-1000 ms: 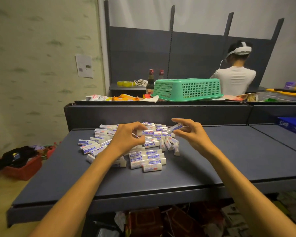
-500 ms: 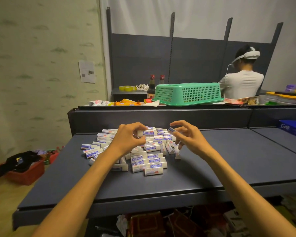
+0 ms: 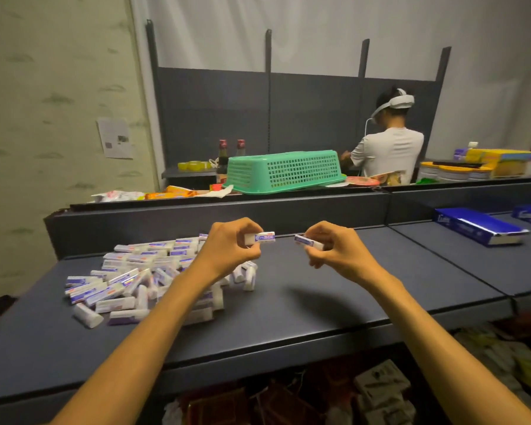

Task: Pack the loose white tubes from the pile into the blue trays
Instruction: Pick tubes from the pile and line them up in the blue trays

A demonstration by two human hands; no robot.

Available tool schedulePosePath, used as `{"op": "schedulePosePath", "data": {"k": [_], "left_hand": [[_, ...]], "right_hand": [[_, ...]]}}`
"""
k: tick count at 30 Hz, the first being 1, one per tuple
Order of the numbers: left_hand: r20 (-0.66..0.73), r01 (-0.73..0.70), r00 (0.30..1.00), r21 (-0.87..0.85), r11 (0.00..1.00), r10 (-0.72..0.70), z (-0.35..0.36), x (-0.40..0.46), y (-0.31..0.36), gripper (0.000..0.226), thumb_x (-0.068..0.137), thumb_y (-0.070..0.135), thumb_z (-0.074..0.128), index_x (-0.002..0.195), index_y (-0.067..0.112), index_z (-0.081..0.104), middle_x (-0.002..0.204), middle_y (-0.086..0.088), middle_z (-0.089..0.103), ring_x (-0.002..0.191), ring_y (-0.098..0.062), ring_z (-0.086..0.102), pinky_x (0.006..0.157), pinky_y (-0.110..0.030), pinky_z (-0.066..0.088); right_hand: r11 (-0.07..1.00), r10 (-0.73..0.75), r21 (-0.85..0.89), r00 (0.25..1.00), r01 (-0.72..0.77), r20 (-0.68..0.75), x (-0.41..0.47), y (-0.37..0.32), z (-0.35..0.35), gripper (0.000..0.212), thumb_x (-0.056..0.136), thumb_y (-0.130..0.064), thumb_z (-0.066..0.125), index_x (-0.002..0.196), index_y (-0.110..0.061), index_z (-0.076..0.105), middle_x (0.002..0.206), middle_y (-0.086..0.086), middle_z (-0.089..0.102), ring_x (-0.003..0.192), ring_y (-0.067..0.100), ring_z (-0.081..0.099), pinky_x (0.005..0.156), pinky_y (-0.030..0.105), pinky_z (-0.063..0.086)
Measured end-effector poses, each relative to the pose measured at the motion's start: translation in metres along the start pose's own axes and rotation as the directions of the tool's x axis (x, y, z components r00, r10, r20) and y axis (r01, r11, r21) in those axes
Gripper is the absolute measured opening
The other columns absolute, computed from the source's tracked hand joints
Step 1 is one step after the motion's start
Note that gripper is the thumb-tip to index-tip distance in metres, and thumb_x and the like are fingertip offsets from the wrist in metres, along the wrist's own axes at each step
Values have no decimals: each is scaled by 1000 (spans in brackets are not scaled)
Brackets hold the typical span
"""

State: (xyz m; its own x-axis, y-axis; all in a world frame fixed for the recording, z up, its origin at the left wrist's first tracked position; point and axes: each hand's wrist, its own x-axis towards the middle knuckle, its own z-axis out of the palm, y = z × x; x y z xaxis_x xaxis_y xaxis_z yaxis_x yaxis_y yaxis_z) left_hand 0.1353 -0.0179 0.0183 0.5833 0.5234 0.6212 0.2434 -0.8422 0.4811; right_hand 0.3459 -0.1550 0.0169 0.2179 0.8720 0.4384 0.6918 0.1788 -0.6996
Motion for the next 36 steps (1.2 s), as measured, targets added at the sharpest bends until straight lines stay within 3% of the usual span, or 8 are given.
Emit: {"op": "schedulePosePath", "data": {"k": [3,8,15,21,24,27,31,36], "left_hand": [[10,-51,999,-17,999,51,45,17,38,26,73,7,75,97,16,73,81,4,71,70,-3,63,65,-13,51],[51,-112,992,-67,991,116,130,50,111,25,71,22,71,96,20,73,82,6,72,67,-8,64,67,-31,57],[116,-183,973,-145,972,200,242,89,205,23,77,14,74,99,19,71,85,4,71,70,-10,65,67,-34,59],[153,-212,959,-174,962,239,316,130,251,24,77,13,75,100,19,70,86,4,70,73,-9,66,69,-28,59],[147,-213,960,-177,961,239,350,151,259,24,77,13,75,99,19,70,87,5,70,73,-9,66,69,-29,59],[155,-194,962,-178,965,223,381,177,261,24,78,14,74,101,19,70,91,5,71,75,-11,66,68,-31,59],[145,-167,970,-199,966,197,419,220,265,26,82,20,74,107,18,67,102,0,72,89,-11,65,69,-32,60],[153,-130,975,-187,974,160,463,272,270,30,82,21,75,110,20,63,109,0,69,101,-13,63,72,-29,58]], "right_hand": [[991,-35,-130,999,32,-19,-25,26,-55,21,86,-17,72,105,-15,63,80,0,69,66,10,68,65,25,59],[956,-66,-290,992,32,-106,-70,78,-163,24,85,-26,72,106,-17,70,83,4,71,68,15,64,61,26,57],[977,83,-175,972,-123,-221,-127,144,-282,22,82,-15,75,102,-16,66,83,-1,70,68,10,68,64,22,57],[985,155,-19,931,-171,-332,-138,199,-349,23,82,-12,74,105,-15,70,101,-4,66,95,15,64,68,21,56],[987,158,77,937,-140,-311,-133,233,-378,24,87,-12,68,109,-23,68,111,-2,67,110,10,61,79,21,55],[980,195,100,945,-174,-261,-120,263,-404,34,91,-18,64,122,-30,59,120,-2,63,116,11,58,74,20,56],[975,221,43,923,-219,-314,-90,296,-434,36,87,-20,70,117,-27,51,107,-10,62,99,4,61,61,11,51],[977,195,-21,935,-210,-295,-47,335,-472,27,87,-20,69,111,-24,58,100,-9,64,91,4,63,68,13,49]]}}
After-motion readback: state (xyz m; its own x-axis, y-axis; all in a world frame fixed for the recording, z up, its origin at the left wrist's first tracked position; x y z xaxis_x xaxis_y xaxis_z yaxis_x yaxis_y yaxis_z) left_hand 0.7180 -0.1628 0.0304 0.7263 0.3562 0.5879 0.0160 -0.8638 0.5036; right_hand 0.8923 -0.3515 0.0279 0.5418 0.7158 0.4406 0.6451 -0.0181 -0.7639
